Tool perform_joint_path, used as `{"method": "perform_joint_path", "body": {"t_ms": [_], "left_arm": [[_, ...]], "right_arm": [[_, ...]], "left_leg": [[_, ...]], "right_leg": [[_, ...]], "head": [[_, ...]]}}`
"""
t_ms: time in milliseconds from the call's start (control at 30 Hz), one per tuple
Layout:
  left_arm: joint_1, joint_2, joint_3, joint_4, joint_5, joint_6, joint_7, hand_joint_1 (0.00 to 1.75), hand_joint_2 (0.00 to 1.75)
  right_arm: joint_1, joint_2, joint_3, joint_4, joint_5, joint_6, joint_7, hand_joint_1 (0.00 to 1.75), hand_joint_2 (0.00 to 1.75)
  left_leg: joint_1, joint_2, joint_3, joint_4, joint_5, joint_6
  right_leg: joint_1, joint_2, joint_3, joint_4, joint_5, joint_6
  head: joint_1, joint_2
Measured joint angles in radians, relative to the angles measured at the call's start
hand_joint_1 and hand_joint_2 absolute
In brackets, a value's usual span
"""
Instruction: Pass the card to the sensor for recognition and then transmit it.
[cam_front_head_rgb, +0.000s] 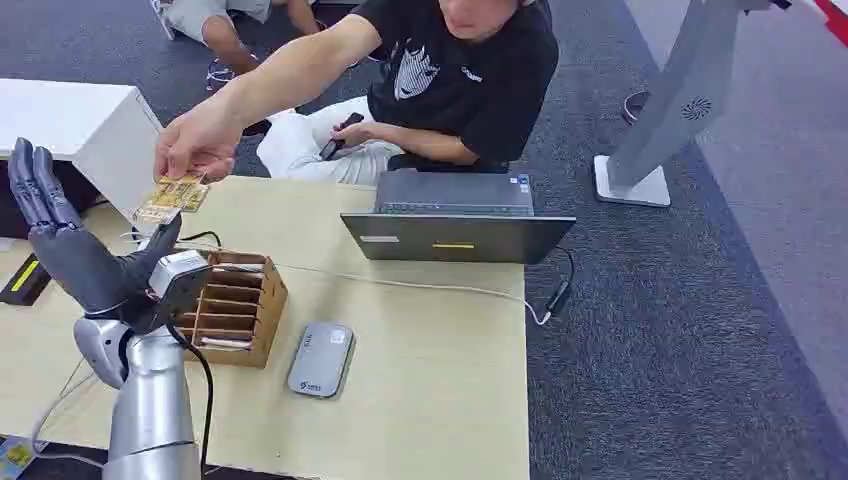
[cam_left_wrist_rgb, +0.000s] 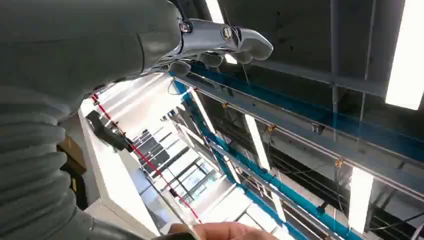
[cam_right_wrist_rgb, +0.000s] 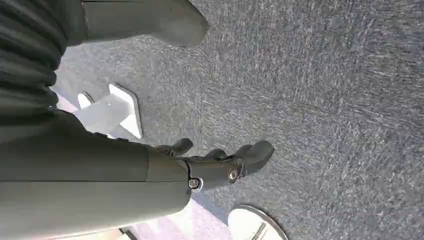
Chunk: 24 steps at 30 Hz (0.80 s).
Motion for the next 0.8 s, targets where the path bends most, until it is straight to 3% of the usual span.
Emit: {"method": "perform_joint_path", "body": {"t_ms": [800], "left_arm": [[0.026, 0.002, -0.002, -0.047, -0.005, 0.003, 0.000, 1.75, 1.75]], "right_arm": [[0.012, -0.010, 0.000, 0.000, 0.008, -0.003, -0.032, 0.00, 1.75]], "left_leg": [[0.000, 0.000, -0.001, 0.000, 0.000, 0.000]], "right_leg": [[0.000, 0.000, -0.001, 0.000, 0.000, 0.000]], "head": [[0.000, 0.000]]}}
